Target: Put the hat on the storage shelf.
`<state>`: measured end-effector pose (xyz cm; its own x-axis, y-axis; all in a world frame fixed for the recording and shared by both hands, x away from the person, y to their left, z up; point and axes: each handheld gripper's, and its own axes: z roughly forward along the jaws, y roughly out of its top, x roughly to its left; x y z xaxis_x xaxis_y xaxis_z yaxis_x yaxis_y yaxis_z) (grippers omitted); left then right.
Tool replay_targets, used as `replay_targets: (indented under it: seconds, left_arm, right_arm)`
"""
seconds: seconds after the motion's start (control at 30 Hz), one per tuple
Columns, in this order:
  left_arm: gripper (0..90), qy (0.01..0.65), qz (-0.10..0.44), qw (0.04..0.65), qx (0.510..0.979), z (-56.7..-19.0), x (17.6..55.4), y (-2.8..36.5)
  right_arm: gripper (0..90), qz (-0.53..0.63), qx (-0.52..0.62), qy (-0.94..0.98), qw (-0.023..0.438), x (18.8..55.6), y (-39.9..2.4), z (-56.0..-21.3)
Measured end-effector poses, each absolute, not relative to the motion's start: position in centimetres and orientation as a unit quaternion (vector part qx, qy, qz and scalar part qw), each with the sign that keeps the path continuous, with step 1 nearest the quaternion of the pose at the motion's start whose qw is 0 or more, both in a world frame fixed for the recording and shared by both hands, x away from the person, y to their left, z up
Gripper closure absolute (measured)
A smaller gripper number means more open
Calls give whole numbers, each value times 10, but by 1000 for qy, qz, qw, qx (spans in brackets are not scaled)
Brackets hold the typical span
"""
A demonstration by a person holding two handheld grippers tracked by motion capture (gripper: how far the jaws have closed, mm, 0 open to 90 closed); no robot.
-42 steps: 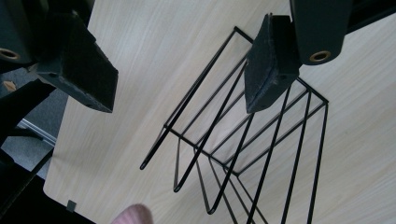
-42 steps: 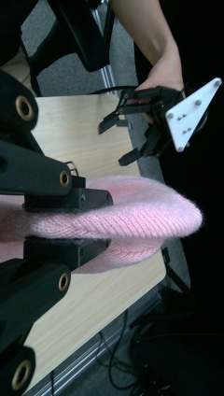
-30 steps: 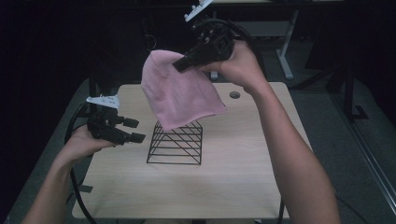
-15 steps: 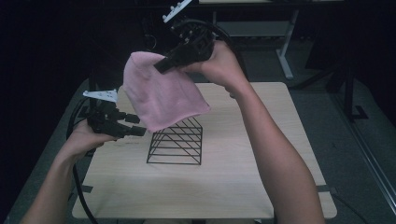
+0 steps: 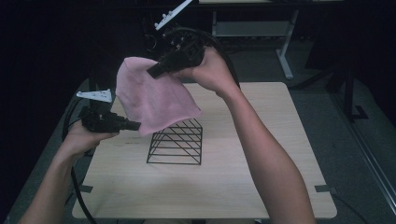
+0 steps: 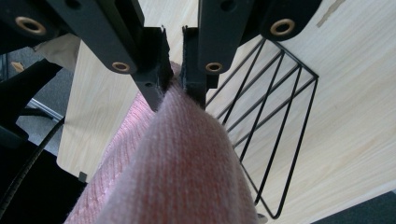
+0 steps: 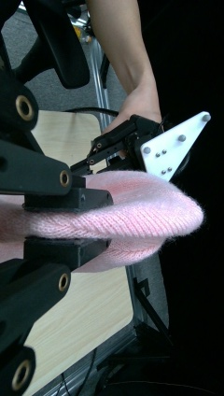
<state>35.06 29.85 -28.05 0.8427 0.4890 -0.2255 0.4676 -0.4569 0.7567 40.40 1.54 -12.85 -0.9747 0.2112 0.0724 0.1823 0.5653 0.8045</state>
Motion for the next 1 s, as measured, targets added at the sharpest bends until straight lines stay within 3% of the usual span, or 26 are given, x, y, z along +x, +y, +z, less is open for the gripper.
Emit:
replay_targets:
  seconds: [0.4, 1.0]
  left_arm:
    - [829, 291, 15, 419, 860, -287, 354, 298]
    - [829, 290, 29, 397, 870, -296, 367, 276]
  right_arm:
    - [789, 456, 137, 879, 8, 410, 7, -151]
    - [789, 479, 174, 861, 2, 417, -38, -186]
